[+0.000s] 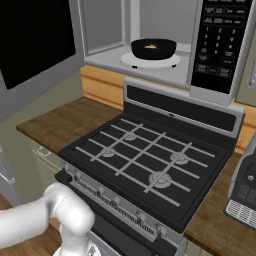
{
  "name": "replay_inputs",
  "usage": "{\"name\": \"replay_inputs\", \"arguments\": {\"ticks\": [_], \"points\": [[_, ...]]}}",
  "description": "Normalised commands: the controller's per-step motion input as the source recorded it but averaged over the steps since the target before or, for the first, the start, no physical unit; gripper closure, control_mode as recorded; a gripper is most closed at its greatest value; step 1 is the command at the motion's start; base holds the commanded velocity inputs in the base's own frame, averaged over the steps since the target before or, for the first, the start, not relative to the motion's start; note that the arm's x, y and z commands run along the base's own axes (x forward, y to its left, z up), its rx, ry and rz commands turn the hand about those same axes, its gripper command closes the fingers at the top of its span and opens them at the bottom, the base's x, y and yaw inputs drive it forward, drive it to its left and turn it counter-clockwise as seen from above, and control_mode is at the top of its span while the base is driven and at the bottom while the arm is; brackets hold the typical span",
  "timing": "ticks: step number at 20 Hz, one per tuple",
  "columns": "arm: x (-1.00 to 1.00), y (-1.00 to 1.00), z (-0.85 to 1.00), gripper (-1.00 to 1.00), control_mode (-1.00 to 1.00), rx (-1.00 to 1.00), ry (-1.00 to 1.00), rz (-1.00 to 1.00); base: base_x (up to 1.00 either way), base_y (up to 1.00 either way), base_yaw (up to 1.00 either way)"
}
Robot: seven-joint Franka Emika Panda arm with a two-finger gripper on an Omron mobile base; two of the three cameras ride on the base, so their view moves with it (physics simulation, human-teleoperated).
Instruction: Pick the potato from the sink and place it in the bowl. Then pick the bowl and place it in the microwave. Then close the microwave door and press the start button.
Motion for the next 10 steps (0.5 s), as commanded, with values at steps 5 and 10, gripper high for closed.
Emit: {"name": "replay_inputs", "arguments": {"ticks": [5,10], "points": [[0.03,-0.87,0.11,-1.00,-1.00,0.15,0.00,0.00,0.00,0.00,0.00],[0.24,-0.85,0.12,-1.00,-1.00,0.15,0.00,0.00,0.00,0.00,0.00]]}}
